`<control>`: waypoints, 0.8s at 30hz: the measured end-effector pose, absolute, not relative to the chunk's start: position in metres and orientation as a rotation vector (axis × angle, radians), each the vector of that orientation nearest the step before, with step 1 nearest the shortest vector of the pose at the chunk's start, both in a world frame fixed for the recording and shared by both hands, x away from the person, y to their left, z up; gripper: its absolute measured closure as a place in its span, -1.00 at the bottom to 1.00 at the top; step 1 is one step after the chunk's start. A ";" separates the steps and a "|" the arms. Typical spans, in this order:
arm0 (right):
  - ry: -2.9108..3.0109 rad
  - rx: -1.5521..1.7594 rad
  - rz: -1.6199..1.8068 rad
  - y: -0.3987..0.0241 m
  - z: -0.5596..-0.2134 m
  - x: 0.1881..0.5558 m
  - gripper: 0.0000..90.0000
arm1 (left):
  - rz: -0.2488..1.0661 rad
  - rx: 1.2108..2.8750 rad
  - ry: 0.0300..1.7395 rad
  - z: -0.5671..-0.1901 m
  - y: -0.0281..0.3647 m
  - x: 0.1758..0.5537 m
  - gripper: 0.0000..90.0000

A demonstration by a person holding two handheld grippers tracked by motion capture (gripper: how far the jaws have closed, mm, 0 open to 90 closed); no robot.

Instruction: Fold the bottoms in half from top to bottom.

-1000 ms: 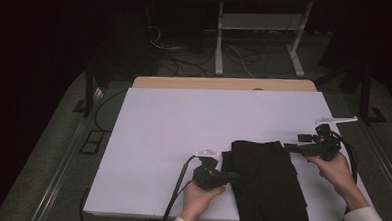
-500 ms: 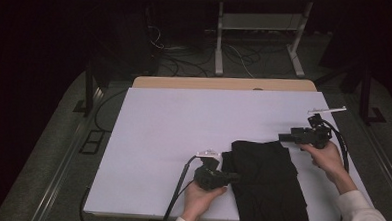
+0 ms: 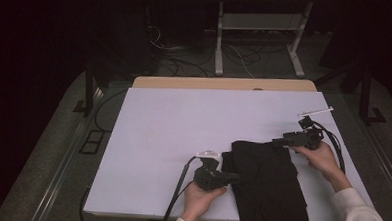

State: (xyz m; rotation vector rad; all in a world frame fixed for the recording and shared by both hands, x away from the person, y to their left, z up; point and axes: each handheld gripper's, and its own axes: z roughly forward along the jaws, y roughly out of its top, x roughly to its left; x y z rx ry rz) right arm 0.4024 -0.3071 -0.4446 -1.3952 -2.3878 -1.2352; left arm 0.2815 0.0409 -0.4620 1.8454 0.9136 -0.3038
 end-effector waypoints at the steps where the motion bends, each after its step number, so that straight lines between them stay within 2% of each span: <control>1: -2.388 -1.395 -1.235 -0.307 -0.445 0.402 -0.71 | -0.304 1.846 0.912 -0.462 0.041 0.282 0.94; 10: -2.426 -1.365 -1.177 -0.298 -0.449 0.402 -0.65 | -0.321 1.835 0.913 -0.464 0.040 0.281 0.94; 14: -2.427 -1.356 -1.174 -0.296 -0.449 0.401 -0.56 | -0.324 1.837 0.917 -0.465 0.040 0.281 0.94; 21: -2.434 -1.357 -1.169 -0.297 -0.448 0.399 -0.21 | -0.325 1.837 0.915 -0.465 0.039 0.281 0.94; 24: -2.436 -1.351 -1.172 -0.297 -0.447 0.398 -0.14 | -0.327 1.845 0.912 -0.466 0.038 0.281 0.94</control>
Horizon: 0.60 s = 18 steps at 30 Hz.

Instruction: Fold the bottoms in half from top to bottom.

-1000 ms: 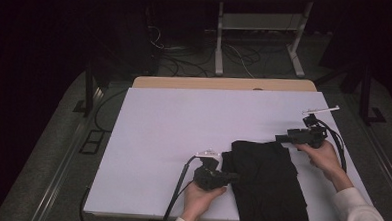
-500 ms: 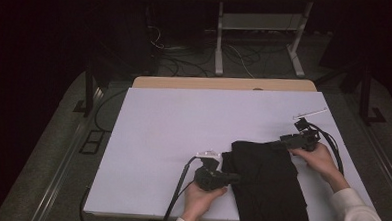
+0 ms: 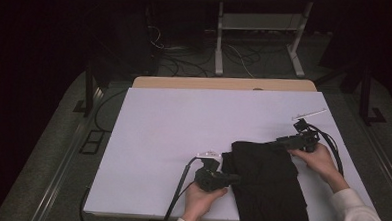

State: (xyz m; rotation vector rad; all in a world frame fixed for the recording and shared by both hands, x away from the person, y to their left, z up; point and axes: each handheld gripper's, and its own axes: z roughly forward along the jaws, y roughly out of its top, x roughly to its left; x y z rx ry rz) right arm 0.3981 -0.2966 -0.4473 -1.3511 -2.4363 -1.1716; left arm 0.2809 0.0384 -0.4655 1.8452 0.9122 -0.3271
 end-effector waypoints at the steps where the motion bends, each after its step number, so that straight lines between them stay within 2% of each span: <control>1: -2.439 -1.347 -1.171 -0.296 -0.447 0.398 -0.07 | -0.327 1.847 0.913 -0.466 0.038 0.281 0.94; 11: -2.401 -1.379 -1.187 -0.299 -0.445 0.397 0.47 | -0.328 1.847 0.914 -0.465 0.037 0.280 0.94; 15: -2.402 -1.364 -1.177 -0.298 -0.442 0.396 0.75 | -0.339 1.862 0.906 -0.466 0.035 0.280 0.94; 18: -2.414 -1.348 -1.165 -0.296 -0.441 0.396 0.83 | -0.335 1.864 0.904 -0.466 0.034 0.280 0.94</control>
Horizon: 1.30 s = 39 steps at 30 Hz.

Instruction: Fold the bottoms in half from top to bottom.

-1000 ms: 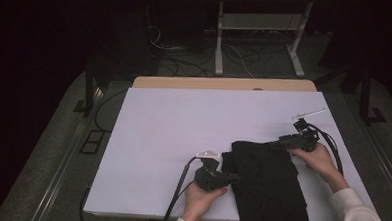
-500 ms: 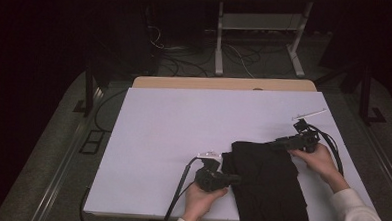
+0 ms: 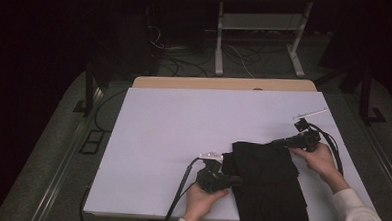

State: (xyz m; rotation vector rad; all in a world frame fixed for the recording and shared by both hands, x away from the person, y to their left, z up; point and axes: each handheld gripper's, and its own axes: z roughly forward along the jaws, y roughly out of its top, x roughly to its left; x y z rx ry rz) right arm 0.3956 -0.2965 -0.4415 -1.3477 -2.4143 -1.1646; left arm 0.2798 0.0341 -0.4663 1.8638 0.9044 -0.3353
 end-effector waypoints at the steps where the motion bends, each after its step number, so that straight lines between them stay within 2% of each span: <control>1: -2.414 -1.351 -1.162 -0.296 -0.441 0.395 0.83 | -0.334 1.863 0.906 -0.466 0.034 0.280 0.94; 7: -2.330 -1.348 -1.232 -0.297 -0.430 0.387 0.84 | -0.328 1.871 0.904 -0.465 0.033 0.280 0.91; 21: -2.176 -1.315 -1.414 -0.307 -0.405 0.343 0.86 | -0.325 1.882 0.906 -0.468 0.033 0.276 0.84; 25: -2.200 -1.280 -1.406 -0.301 -0.403 0.334 0.86 | -0.317 1.881 0.902 -0.469 0.037 0.276 0.73; 33: -2.230 -1.223 -1.372 -0.294 -0.402 0.310 0.86 | -0.322 1.854 0.913 -0.466 0.048 0.277 0.36; 34: -2.230 -1.223 -1.372 -0.294 -0.402 0.310 0.86 | -0.321 1.848 0.918 -0.466 0.050 0.278 0.36; 39: -2.235 -1.212 -1.357 -0.296 -0.404 0.299 0.86 | -0.277 1.829 0.938 -0.462 0.056 0.280 0.17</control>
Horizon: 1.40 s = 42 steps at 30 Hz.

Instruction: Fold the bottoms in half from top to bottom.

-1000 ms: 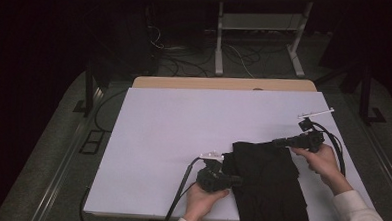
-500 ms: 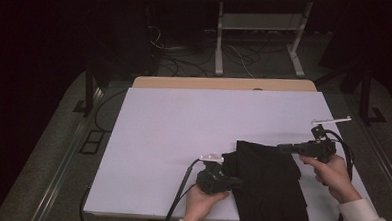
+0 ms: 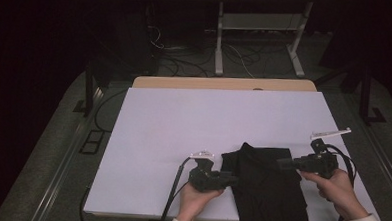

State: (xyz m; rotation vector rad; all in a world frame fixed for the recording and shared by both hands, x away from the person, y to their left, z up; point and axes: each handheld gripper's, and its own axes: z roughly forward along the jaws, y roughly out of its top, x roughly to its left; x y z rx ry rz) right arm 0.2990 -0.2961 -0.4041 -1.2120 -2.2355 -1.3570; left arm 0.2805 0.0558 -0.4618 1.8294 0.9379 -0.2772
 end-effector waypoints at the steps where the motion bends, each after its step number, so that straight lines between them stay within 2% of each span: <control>1: -2.234 -1.210 -1.355 -0.297 -0.404 0.297 0.86 | -0.274 1.831 0.936 -0.462 0.056 0.281 0.14; 8: -2.235 -1.174 -1.342 -0.300 -0.404 0.280 0.86 | -0.266 1.819 0.944 -0.457 0.058 0.288 -0.05; 29: -2.252 -1.137 -1.329 -0.303 -0.406 0.241 0.86 | -0.228 1.771 0.891 -0.441 0.058 0.295 -0.32; 42: -2.271 -1.087 -1.233 -0.310 -0.413 0.223 0.86 | -0.194 1.760 0.893 -0.436 0.062 0.297 -0.39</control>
